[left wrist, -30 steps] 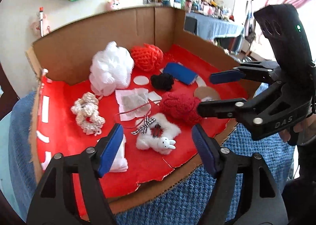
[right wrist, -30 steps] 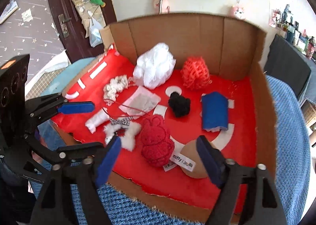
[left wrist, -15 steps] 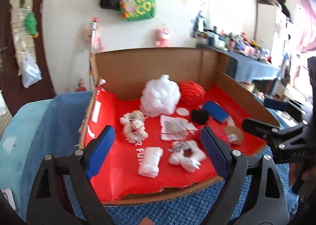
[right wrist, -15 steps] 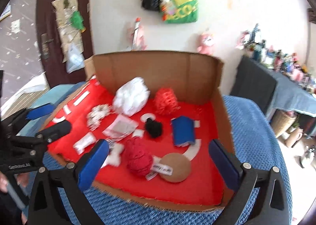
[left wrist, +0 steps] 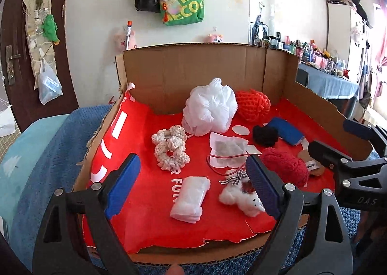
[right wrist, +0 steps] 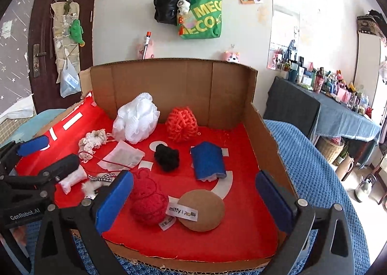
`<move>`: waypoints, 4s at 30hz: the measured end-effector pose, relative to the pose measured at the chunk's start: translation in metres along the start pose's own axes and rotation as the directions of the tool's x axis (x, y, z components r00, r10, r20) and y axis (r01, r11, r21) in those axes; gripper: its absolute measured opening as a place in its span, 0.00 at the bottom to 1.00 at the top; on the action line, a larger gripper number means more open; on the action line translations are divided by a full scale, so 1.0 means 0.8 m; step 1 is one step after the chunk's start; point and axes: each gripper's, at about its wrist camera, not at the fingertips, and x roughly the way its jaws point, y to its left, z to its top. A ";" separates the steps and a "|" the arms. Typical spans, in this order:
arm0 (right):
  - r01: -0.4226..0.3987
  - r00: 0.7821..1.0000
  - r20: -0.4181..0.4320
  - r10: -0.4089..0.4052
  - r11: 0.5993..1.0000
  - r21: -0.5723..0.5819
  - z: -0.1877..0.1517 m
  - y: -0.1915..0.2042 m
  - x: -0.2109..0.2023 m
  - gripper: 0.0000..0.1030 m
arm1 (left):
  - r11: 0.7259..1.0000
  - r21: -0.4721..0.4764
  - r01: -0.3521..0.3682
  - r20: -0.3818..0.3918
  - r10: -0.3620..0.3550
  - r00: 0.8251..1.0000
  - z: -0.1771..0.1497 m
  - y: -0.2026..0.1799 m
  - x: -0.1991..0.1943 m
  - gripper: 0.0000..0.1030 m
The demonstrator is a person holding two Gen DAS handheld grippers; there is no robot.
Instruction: Organize soft objects
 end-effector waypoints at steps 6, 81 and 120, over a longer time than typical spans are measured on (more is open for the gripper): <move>0.000 1.000 -0.011 0.000 1.000 0.000 -0.002 0.001 0.003 1.00 | 1.000 -0.011 -0.013 -0.009 0.013 1.000 -0.003 0.002 0.002 0.87; -0.001 0.999 -0.035 0.001 1.000 0.017 -0.004 -0.002 0.009 1.00 | 0.999 -0.015 -0.029 -0.040 0.028 0.999 -0.006 0.006 0.006 1.00; -0.027 0.999 0.047 0.026 0.999 0.029 0.005 0.001 -0.048 1.00 | 0.999 -0.039 -0.014 0.003 0.014 1.000 0.001 0.010 -0.042 1.00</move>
